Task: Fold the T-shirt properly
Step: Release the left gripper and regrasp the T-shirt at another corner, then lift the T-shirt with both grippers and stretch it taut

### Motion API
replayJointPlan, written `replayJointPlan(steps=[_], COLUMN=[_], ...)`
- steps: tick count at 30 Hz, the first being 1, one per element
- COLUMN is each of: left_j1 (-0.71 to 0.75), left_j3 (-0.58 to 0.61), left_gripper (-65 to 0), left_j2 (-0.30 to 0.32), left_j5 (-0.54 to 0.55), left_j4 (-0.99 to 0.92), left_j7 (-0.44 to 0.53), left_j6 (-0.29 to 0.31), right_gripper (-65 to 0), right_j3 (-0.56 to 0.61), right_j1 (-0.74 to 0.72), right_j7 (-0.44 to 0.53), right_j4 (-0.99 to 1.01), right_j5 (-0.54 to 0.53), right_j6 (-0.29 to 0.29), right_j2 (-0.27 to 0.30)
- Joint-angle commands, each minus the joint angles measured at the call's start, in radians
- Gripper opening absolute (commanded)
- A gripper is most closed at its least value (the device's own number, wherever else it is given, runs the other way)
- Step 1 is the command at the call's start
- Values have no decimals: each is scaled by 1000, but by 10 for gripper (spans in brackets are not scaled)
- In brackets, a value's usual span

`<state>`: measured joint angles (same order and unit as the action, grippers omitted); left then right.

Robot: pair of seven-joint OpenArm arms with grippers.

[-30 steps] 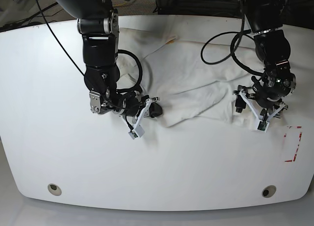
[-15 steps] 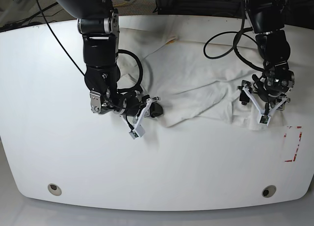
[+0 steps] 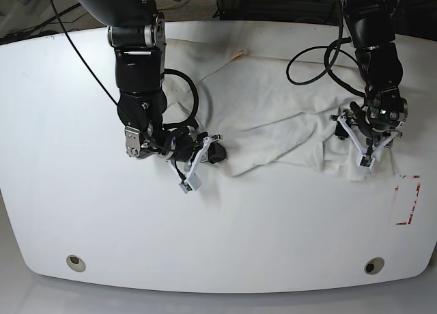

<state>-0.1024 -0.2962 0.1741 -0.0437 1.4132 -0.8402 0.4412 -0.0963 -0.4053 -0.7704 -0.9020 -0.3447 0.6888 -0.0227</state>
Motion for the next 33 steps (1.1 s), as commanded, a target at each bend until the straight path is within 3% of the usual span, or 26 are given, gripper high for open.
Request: replayJointPlan(steps=[1,6,12,21,31,33], left_j1=[-18,-18,-12,11,7,-20], left_j3=[-4,-5,-10,-87,-173,-171], left_gripper=[-331,-517,-650,-649,-649,-649], left_j2=[11,11,17,20,26,21], left_j5=[5,5,5,3,6,3], left_j4=[18,18,21,186,324,352], left_j7=[14,8,9,5,-52,-57], left_j6=[-5,-5,-5,0,0,0], right_gripper=[-631,-633,-634,-636,-636,-636], right_j3=[0,-1,-6,-7,-102,-112], right_j1=[-28,-28,-28,42,75,52], right_j7=[13,13,10,2,-130,-151], right_j4=[-16,-16,-18,-188,-451,-475], right_j5=[-21,-23,-24,-24,-14,-23], right_j6=[9,9,9,9,9,9], right_j2=[-1,0,0,2,4,36])
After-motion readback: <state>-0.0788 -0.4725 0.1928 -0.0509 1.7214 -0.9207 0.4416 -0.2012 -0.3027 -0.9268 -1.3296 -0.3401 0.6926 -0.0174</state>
